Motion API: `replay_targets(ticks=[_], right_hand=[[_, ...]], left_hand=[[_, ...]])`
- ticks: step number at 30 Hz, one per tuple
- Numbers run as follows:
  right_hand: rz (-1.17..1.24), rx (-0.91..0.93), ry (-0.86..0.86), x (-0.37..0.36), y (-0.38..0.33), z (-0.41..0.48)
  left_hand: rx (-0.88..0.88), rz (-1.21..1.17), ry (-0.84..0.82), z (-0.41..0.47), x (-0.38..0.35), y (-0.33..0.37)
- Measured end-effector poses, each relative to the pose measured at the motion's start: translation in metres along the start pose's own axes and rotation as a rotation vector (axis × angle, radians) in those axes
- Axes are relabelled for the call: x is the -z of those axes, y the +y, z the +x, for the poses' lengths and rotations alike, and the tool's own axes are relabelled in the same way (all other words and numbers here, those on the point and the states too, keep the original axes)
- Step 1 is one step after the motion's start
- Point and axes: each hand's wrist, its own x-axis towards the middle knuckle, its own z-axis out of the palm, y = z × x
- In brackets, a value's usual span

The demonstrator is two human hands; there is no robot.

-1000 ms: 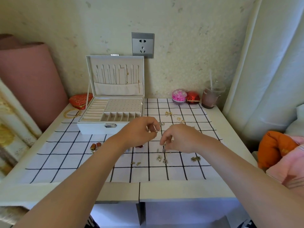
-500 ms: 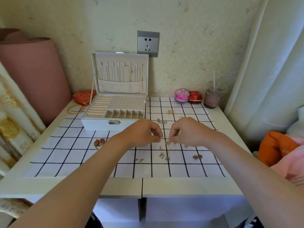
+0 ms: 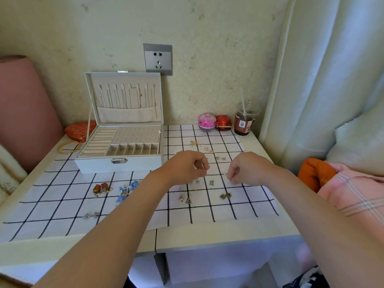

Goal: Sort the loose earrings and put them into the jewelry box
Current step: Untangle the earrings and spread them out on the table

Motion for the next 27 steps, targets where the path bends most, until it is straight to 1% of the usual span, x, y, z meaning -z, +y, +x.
replay_targets(ticks=[3,6,11,15,17,19,22,24,27], right_hand=[[-0.041,0.012,0.027,-0.002,0.0,0.003],[-0.07,0.03,0.014,-0.002,-0.002,0.005],[-0.025,0.139,0.065,-0.004,-0.021,0.007],[-0.062,0.177,0.006,-0.018,-0.036,0.009],[-0.054,0.175,0.0,-0.019,-0.036,0.011],[0.012,0.169,0.022,-0.013,-0.033,0.011],[0.143,0.124,0.127,0.002,-0.023,0.009],[0.186,0.08,0.166,0.011,-0.012,0.007],[0.177,0.003,0.128,0.015,0.004,0.003]], left_hand=[[0.014,-0.008,0.028,0.008,-0.002,0.004],[0.015,-0.012,0.056,0.009,0.001,-0.002],[0.028,0.008,0.067,0.007,0.007,-0.013],[0.022,0.002,0.068,0.005,0.007,-0.015],[0.02,-0.002,0.06,0.004,0.005,-0.014],[0.015,-0.01,0.047,0.002,0.004,-0.013],[0.006,-0.016,-0.004,0.0,0.001,-0.008],[0.0,-0.008,-0.041,0.001,-0.004,-0.006],[-0.026,-0.005,-0.068,0.005,-0.015,0.0]])
